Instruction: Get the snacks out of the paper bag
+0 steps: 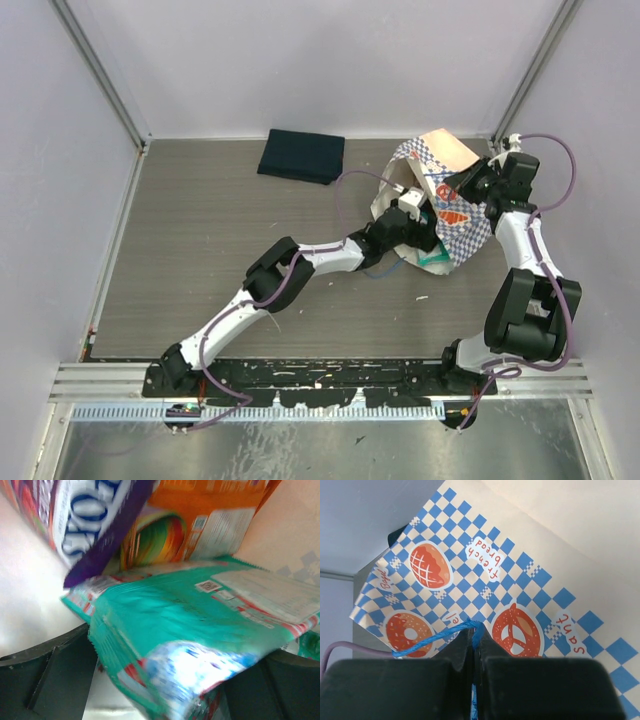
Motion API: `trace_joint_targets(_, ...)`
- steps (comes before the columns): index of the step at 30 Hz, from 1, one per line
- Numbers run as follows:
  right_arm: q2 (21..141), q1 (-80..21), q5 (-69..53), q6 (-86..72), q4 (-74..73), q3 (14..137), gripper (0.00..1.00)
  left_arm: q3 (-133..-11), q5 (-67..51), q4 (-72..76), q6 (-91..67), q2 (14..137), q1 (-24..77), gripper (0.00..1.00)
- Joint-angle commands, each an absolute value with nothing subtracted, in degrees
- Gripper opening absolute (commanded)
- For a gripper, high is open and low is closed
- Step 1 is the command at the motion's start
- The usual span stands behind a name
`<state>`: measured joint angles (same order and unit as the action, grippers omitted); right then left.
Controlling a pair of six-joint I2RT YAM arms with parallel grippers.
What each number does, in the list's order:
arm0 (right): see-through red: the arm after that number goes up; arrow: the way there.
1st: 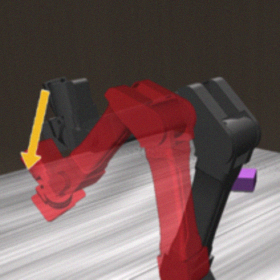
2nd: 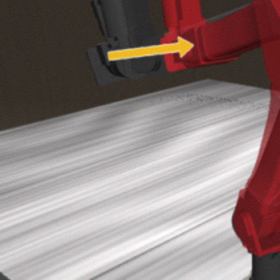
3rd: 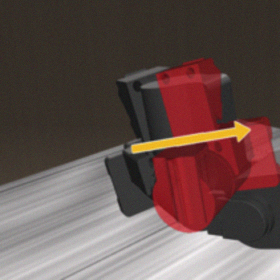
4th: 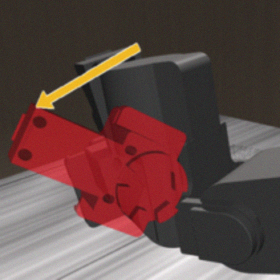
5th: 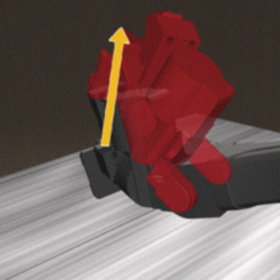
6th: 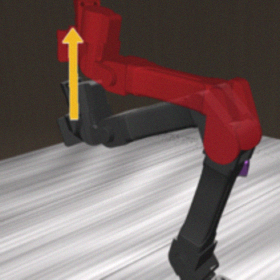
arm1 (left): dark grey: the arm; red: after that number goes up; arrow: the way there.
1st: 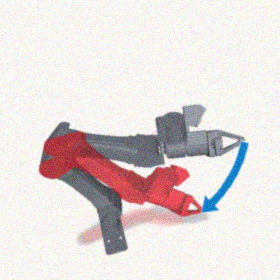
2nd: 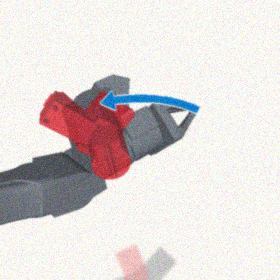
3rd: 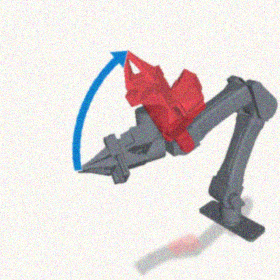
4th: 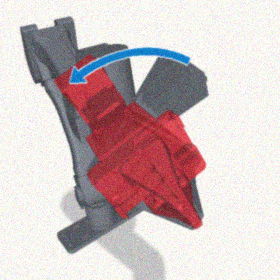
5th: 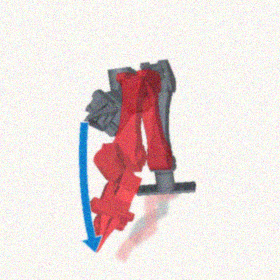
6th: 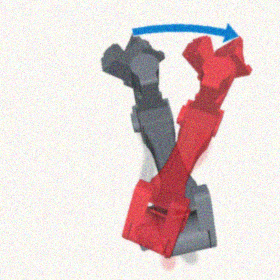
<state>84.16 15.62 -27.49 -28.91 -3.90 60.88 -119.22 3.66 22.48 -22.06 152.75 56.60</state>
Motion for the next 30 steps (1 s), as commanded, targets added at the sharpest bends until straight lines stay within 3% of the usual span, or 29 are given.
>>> trace_joint_targets(1, 81.0, 15.3, -29.5, -28.8, -2.2, 63.0, 0.01, -109.6, -2.5, 24.2, -21.9, 144.6, 55.6, 0.96)
trace_joint_targets(8, 76.2, 14.1, -29.1, -28.1, -3.9, 60.9, 0.01, -85.8, -7.7, 28.5, -16.1, 128.7, 54.5, 0.98)
trace_joint_targets(16, 74.3, 13.8, -29.9, -27.5, -4.8, 59.9, 0.01, -77.7, -10.6, 26.1, -13.5, 120.4, 55.2, 0.98)
trace_joint_targets(30, 73.1, 13.8, -31.6, -26.9, -4.7, 58.6, 0.01, -72.7, 12.2, 37.8, 14.0, 121.8, 69.5, 0.98)
